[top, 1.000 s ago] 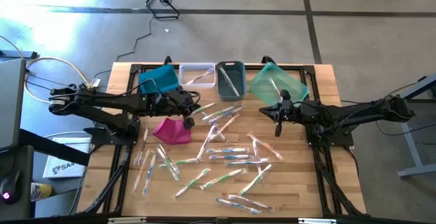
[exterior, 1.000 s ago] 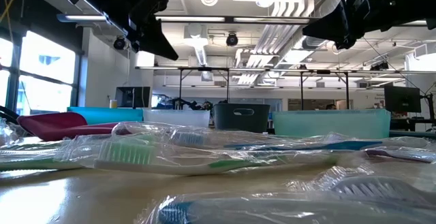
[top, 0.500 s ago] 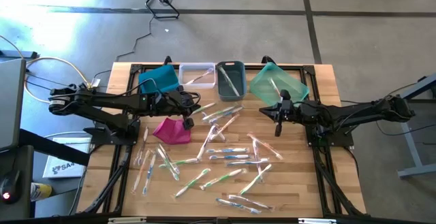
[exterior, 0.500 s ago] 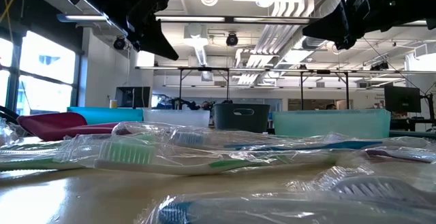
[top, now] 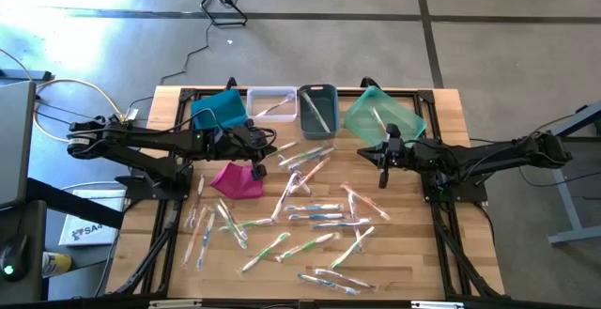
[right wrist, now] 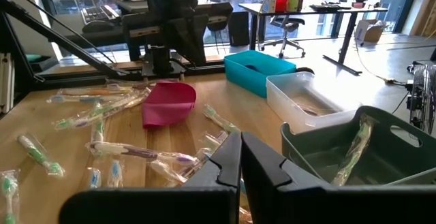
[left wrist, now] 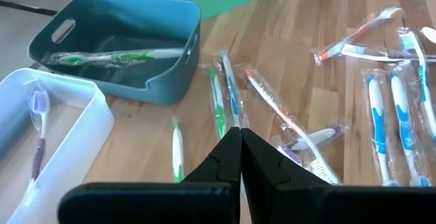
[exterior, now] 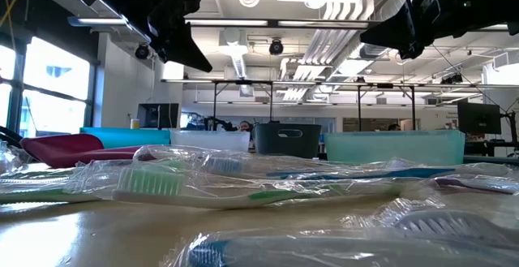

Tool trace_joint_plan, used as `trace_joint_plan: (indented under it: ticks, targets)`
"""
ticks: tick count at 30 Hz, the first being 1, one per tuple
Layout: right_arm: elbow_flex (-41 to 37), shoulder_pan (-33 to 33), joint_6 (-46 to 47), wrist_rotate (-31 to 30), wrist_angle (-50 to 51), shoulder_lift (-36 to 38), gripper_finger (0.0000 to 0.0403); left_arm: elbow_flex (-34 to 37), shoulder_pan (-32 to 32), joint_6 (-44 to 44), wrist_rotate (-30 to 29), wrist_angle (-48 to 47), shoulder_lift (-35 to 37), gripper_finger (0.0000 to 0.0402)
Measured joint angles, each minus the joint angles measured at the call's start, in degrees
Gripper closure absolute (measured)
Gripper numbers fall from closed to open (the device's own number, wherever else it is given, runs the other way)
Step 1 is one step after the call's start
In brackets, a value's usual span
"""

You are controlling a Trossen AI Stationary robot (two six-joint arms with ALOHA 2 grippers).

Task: Pick & Place Toothbrushes
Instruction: Put the green toothbrush into the dark blue bin

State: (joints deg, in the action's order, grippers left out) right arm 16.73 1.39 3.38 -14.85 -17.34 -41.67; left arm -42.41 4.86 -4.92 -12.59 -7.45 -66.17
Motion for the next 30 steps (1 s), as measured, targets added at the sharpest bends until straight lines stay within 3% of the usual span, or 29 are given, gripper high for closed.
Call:
trace_joint_plan:
  ticks: [6,10,17,30]
  targets:
    - [0.0,0.0,0.0,0.0,0.0,0.0,0.0398,0.0,0.0,-0.9,-3.0,-0.3,0.0,0.0378]
    - [0.0,0.0,0.0,0.0,0.0,0.0,0.0398,0.0,0.0,-1.4,-7.4,-1.5,0.0,0.0332]
    - [0.0,0.0,0.0,0.0,0.0,0.0,0.0398,0.0,0.0,-1.6,-8.8,-3.0,0.0,0.0262]
    - [0.0,0.0,0.0,0.0,0.0,0.0,0.0398,0.0,0.0,-1.4,-8.8,-2.9,0.0,0.0250]
